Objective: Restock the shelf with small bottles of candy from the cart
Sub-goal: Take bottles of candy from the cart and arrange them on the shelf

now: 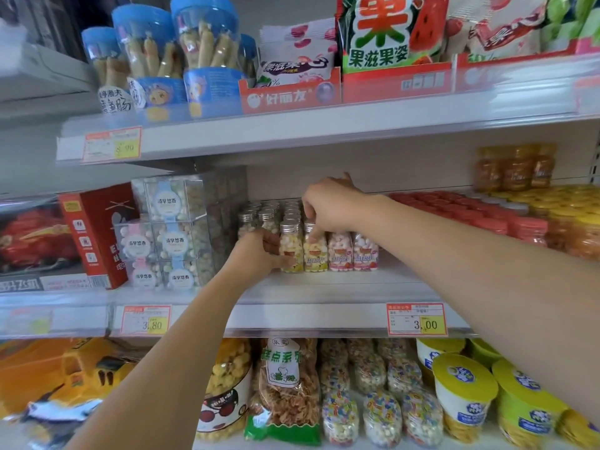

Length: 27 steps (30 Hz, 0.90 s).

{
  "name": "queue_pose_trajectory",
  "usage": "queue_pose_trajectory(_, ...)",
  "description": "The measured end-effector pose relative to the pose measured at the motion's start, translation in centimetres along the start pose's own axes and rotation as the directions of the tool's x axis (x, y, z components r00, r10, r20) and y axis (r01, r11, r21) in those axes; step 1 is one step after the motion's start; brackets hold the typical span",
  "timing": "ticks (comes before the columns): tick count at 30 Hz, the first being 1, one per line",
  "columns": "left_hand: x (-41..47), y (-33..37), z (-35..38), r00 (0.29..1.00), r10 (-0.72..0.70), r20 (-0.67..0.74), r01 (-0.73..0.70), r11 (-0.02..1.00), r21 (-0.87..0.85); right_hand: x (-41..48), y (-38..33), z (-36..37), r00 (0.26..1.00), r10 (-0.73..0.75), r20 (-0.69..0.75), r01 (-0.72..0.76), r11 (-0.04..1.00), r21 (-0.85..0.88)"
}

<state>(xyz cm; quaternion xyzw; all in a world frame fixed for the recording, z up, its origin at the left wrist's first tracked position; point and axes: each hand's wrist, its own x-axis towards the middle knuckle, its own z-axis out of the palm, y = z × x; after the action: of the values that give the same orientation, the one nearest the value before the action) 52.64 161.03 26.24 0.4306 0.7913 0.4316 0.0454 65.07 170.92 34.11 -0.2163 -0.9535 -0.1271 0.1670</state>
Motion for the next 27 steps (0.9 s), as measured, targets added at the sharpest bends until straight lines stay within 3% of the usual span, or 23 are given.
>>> queue_pose_trajectory(8,-0.2,0.1,0.3,0.999,-0.009,-0.035,0.011,0.998,0.062,-0.5,0.6,0.2,1.0,0.011,-0.005,-0.011,0.998,0.056)
queue_pose_trajectory(11,-1.6,1.0,0.3,0.99,-0.013,-0.144,0.03,0.993,0.117,-2.1,0.7,-0.1,0.994,0.003,-0.107,0.011,0.991,0.134)
queue_pose_trajectory(14,-5.9,2.3,1.0,0.918,0.15,-0.367,-0.109,0.986,0.129,-5.2,0.7,-0.7,0.949,-0.018,-0.314,0.098,0.966,0.239)
queue_pose_trajectory(16,-9.5,3.1,2.2,0.876,0.255,-0.41,-0.231,0.967,0.108,-8.4,0.7,-0.8,0.931,-0.012,-0.366,0.142,0.933,0.331)
queue_pose_trajectory(21,-17.9,3.1,8.0,0.927,0.339,-0.16,-0.339,0.941,0.029,-18.6,1.6,1.4,0.964,0.012,-0.265,0.112,0.888,0.446)
queue_pose_trajectory(24,-22.2,2.2,13.2,0.962,0.268,0.054,-0.265,0.962,-0.066,-25.1,3.3,5.4,0.996,0.075,-0.049,-0.041,0.868,0.495)
queue_pose_trajectory(27,-25.9,1.2,19.1,0.946,0.159,0.283,-0.14,0.986,-0.086,-31.5,5.9,11.2,0.964,0.15,0.219,-0.244,0.825,0.51)
